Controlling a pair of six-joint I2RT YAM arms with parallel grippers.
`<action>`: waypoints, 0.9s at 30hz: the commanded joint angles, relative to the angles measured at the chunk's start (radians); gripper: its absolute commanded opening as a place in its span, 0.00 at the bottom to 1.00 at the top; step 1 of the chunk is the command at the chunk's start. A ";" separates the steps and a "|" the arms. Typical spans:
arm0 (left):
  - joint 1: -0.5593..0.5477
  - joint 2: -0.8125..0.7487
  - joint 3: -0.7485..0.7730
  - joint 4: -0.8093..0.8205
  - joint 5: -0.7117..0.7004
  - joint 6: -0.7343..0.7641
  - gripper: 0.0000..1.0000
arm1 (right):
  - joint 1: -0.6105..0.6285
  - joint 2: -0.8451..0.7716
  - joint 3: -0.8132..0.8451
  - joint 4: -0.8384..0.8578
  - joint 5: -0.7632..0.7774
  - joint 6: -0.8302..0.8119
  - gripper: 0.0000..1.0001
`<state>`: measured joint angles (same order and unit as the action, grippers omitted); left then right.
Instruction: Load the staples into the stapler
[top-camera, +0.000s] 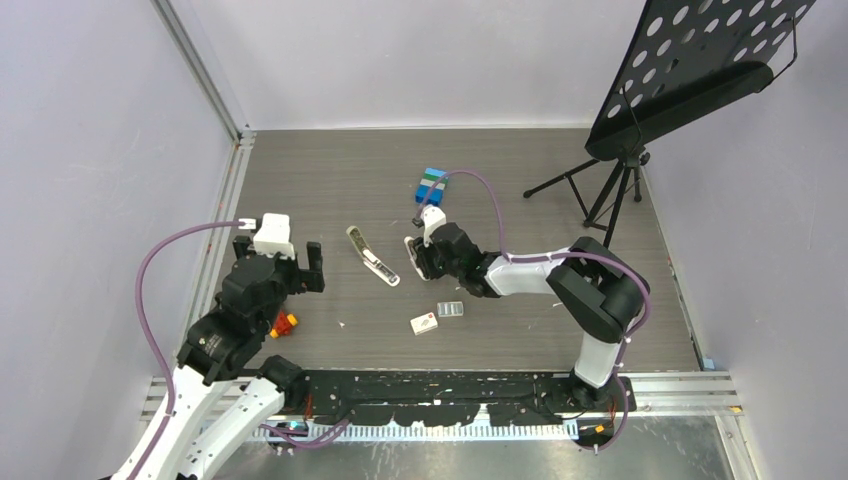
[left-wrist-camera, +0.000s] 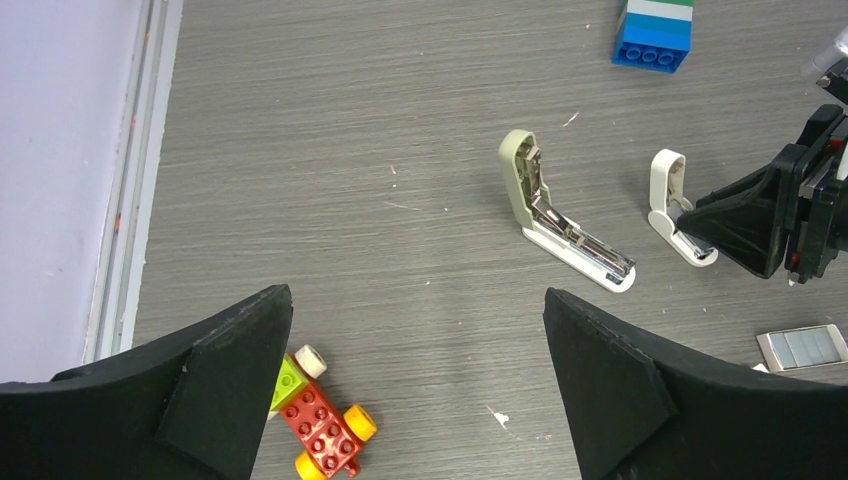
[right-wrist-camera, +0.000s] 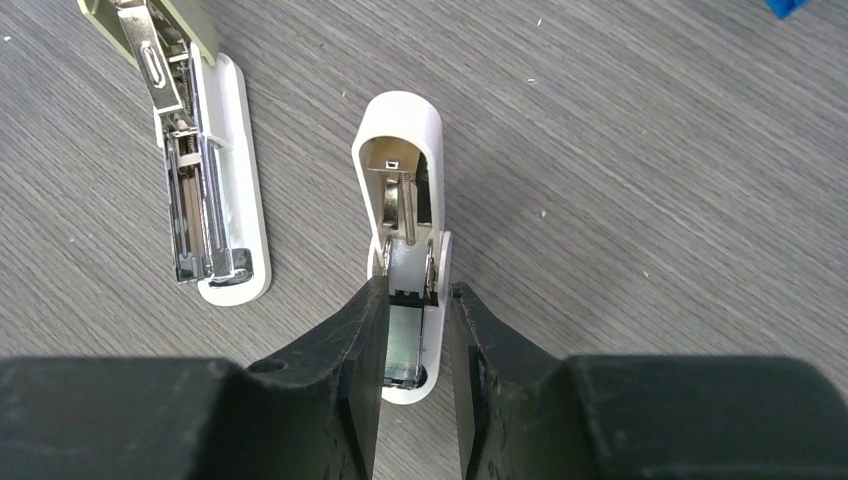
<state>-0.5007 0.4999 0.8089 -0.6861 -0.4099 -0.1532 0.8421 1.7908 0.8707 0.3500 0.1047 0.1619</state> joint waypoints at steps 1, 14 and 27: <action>0.007 -0.003 -0.007 0.025 0.006 -0.005 0.99 | 0.005 -0.044 -0.005 -0.028 -0.013 0.014 0.34; 0.007 0.057 0.001 0.034 0.007 -0.020 0.99 | 0.010 -0.169 -0.112 0.082 -0.083 0.032 0.37; 0.007 0.384 0.156 0.097 0.253 -0.279 0.99 | 0.021 -0.085 -0.294 0.456 -0.013 -0.031 0.38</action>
<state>-0.4988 0.8078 0.9024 -0.6643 -0.2501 -0.3241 0.8555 1.6794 0.5900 0.6201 0.0574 0.1589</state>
